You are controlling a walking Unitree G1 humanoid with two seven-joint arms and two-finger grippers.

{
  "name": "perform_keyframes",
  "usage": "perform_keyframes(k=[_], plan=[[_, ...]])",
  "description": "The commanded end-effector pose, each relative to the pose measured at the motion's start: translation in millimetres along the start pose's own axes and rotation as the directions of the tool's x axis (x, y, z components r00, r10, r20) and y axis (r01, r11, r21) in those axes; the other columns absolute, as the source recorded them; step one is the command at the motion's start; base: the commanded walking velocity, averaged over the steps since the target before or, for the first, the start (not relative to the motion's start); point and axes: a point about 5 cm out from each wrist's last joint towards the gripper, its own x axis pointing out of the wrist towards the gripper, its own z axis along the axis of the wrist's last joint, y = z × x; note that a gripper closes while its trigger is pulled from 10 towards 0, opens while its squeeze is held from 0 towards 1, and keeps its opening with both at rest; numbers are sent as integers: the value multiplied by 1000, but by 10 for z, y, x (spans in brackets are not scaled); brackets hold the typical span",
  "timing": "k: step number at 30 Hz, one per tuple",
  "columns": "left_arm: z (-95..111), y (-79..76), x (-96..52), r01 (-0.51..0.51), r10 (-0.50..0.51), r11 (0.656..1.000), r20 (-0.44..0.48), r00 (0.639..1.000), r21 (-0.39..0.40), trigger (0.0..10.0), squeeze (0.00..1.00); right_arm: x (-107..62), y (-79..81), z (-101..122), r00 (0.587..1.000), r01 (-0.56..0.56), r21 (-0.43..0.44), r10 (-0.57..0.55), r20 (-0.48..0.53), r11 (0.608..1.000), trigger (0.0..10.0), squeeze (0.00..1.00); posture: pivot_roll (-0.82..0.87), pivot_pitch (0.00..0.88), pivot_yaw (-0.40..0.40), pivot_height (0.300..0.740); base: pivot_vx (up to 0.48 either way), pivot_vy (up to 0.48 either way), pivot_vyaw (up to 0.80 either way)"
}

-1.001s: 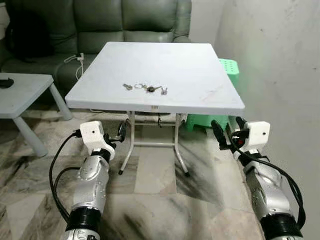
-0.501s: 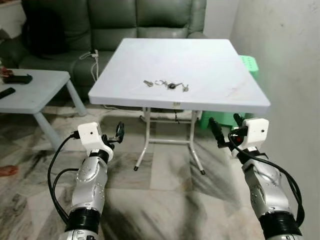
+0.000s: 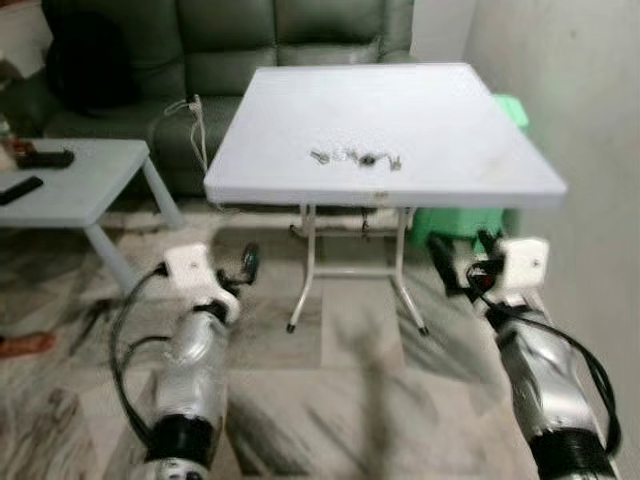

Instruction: Hang keys on a hook

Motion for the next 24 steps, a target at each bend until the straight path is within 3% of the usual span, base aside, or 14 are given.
perform_keyframes(k=[1, 15, 24], plan=[[51, 104, -9, -38, 38, 999, 11, 999, 18, 10000, 0, 52, 57, 56, 1000, -16, 7, 16, 21, 1000, 10000, 0, -27, 0, -24, 740, 0, 311, 0], [75, 101, -16, -38, 36, 999, 33, 999, 33, 10000, 0, 48, 79, 46, 1000, -26, 12, 26, 17, 1000, 10000, 0, -23, 0, -23, 740, 0, 0, 0], [95, 100, -19, -40, 39, 999, 50, 998, 22, 10000, 0, 49, 96, 55, 999, -40, 16, 39, 23, 999, 10000, 0, -21, 0, -25, 740, 356, 0, 0]])
